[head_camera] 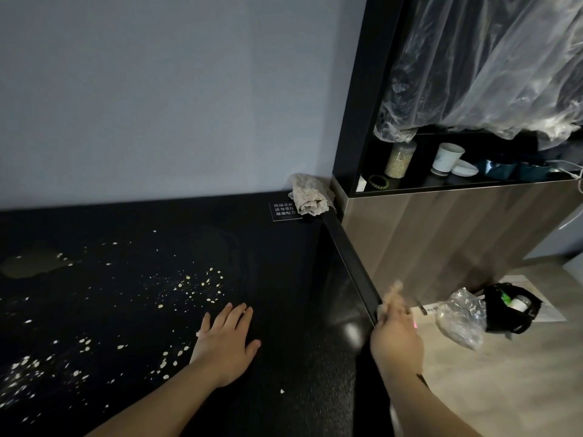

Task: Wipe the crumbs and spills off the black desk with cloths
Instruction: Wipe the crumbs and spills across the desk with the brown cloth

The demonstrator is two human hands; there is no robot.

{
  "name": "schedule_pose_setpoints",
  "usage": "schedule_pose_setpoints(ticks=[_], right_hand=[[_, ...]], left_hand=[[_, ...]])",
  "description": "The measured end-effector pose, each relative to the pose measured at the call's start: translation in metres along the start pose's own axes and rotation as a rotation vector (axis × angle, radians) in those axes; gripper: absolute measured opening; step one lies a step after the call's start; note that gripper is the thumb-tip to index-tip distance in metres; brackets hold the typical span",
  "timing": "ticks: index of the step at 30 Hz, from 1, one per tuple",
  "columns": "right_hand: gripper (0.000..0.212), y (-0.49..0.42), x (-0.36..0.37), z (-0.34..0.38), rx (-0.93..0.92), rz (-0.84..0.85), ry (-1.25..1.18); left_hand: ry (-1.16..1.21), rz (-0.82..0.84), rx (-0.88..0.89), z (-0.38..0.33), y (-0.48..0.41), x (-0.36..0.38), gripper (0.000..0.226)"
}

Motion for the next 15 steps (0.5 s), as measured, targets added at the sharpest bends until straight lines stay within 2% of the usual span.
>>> schedule_pose_setpoints(ticks=[1, 2, 4, 6, 8, 9, 10, 13, 15], right_hand=[[0.052, 0.008, 0.010, 0.007, -0.010, 0.016, 0.028], [0.056, 0.019, 0.020, 0.021, -0.124, 0.027, 0.049], [0.065, 0.046, 0.037, 0.054, -0.496, 0.125, 0.027], [0.052, 0.066, 0.038, 0.080, -0.764, 0.292, 0.053], [0.049, 0.058, 0.035, 0.089, -0.820, 0.366, 0.168], [0.051, 0.041, 0.040, 0.087, -0.797, 0.387, 0.192], [0.051, 0.019, 0.043, 0.079, -0.693, 0.385, 0.198], [0.051, -0.034, 0.032, 0.044, -0.239, 0.305, 0.166], [0.051, -0.032, 0.019, 0.023, -0.049, 0.222, 0.112]], left_hand=[[0.000, 0.002, -0.001, -0.001, 0.000, 0.000, 0.066], [-0.002, 0.002, -0.003, -0.001, 0.001, 0.001, 0.066], [-0.008, 0.001, -0.001, -0.002, 0.001, 0.000, 0.066], [-0.016, 0.005, 0.006, -0.001, 0.001, 0.000, 0.066], [-0.021, 0.010, 0.013, -0.001, 0.001, -0.001, 0.066], [-0.024, 0.012, 0.017, 0.000, 0.001, -0.002, 0.066], [-0.023, 0.010, 0.018, 0.000, 0.000, -0.002, 0.066], [-0.022, 0.010, 0.015, 0.000, 0.000, -0.003, 0.066], [-0.009, 0.000, 0.010, 0.000, 0.001, -0.003, 0.066]])
Point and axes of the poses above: each hand's wrist, its own y-axis away from the middle knuckle, its own x-axis out of the palm, z = x × y, the point moved 5 cm from there along -y, towards the middle knuckle, and after that the axes turned 5 degrees about -y, right-handed, at the moved point
